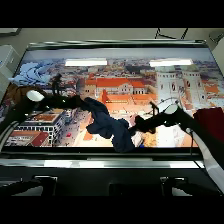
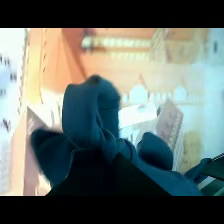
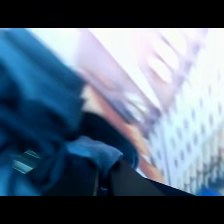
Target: Fold the clothes and pants, and hang the long-sleeved shirts on hangers.
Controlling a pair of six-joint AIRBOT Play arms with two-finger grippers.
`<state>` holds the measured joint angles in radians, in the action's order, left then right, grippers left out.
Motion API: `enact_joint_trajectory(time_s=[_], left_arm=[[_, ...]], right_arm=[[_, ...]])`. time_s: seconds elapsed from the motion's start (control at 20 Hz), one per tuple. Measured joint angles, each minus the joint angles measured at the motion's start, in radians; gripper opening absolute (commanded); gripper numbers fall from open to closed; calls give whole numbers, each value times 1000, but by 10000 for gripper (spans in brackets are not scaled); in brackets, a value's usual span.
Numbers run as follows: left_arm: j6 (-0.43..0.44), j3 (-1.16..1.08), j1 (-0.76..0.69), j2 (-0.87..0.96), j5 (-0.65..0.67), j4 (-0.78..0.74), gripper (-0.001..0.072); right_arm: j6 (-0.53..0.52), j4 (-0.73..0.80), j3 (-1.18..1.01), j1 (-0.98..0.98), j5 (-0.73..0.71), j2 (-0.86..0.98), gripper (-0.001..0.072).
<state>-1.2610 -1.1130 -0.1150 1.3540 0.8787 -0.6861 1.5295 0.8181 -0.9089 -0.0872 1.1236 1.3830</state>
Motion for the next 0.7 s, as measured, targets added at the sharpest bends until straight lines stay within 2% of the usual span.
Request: enact_joint_trajectory(time_s=[0.2, 0.4, 0.6, 0.7], left_arm=[[39, -224, 96, -191, -1, 0, 24], [50, -418, 196, -396, -31, 4, 23], [47, -481, 259, -560, -86, -25, 24], [8, -492, 283, -606, -95, -90, 24]], right_arm=[[1, 154, -367, 144, 7, -180, 47], [14, 331, -671, 247, -55, -372, 47], [34, 478, -774, 280, -89, -521, 47], [35, 544, -792, 285, -72, -558, 47]])
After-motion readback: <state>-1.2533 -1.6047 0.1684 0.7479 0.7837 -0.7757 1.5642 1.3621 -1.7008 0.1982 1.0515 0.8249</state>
